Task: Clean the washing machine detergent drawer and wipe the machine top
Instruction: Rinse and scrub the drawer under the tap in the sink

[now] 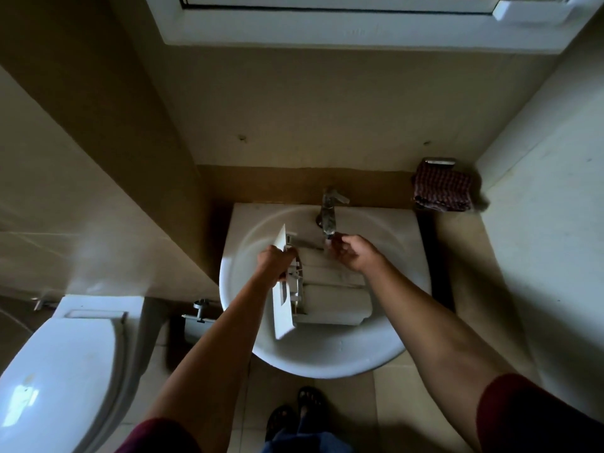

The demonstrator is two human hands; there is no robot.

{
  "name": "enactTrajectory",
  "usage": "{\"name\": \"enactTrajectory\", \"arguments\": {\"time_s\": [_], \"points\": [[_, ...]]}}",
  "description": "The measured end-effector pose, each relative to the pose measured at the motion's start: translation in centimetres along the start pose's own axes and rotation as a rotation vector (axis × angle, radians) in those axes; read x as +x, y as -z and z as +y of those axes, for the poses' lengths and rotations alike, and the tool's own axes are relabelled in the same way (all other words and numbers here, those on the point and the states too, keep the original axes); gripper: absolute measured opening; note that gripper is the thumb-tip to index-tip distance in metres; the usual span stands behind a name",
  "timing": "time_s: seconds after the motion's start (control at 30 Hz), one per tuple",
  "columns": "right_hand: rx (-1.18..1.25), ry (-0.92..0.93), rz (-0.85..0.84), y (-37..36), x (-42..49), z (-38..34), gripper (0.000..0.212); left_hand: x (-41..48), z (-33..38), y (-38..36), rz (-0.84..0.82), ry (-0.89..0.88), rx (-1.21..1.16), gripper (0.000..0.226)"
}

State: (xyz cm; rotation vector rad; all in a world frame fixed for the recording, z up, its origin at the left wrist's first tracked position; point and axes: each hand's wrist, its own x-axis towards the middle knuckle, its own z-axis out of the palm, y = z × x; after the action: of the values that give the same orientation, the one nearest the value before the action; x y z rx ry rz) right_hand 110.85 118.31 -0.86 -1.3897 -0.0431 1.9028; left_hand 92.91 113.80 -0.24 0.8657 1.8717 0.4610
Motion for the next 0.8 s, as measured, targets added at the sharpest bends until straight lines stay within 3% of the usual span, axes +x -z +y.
{"name": "enactTrajectory", "arguments": {"time_s": [0.17, 0.33, 0.43, 0.5, 0.57, 0.63, 0.7, 0.8], "points": [[0.184, -0.107, -0.035, -1.0, 1.2, 1.2, 0.023, 0.7, -0.5, 0.1, -0.013, 0.030, -0.004, 0.030], [0.210, -0.182, -0.043, -0.3, 2.7, 1.7, 0.043, 1.2, -1.4, -0.2, -0.009, -0.023, 0.001, 0.027], [0.209, -0.223, -0.066, -0.5, 2.1, 1.9, 0.026, 1.2, -1.8, -0.3, 0.006, -0.057, 0.028, 0.032], [-0.053, -0.164, -0.169, -0.5, 1.5, 2.4, 0.020, 1.2, -2.2, -0.3, 0.037, -0.076, 0.066, 0.041], [-0.624, -0.022, -0.287, -0.5, 0.8, 2.9, 0.020, 1.1, -2.4, -0.3, 0.052, -0.089, 0.082, 0.044], [-0.862, 0.153, -0.232, -0.4, 1.3, 2.8, 0.022, 1.1, -2.4, -0.3, 0.046, -0.106, 0.079, 0.043], [-0.735, 0.230, -0.019, -0.5, 2.0, 2.0, 0.019, 1.0, -2.4, -0.2, 0.040, -0.114, 0.058, 0.042], [-0.287, 0.044, 0.034, -0.6, 2.6, 1.3, 0.018, 1.0, -2.5, -0.3, 0.037, -0.120, 0.054, 0.041]]}}
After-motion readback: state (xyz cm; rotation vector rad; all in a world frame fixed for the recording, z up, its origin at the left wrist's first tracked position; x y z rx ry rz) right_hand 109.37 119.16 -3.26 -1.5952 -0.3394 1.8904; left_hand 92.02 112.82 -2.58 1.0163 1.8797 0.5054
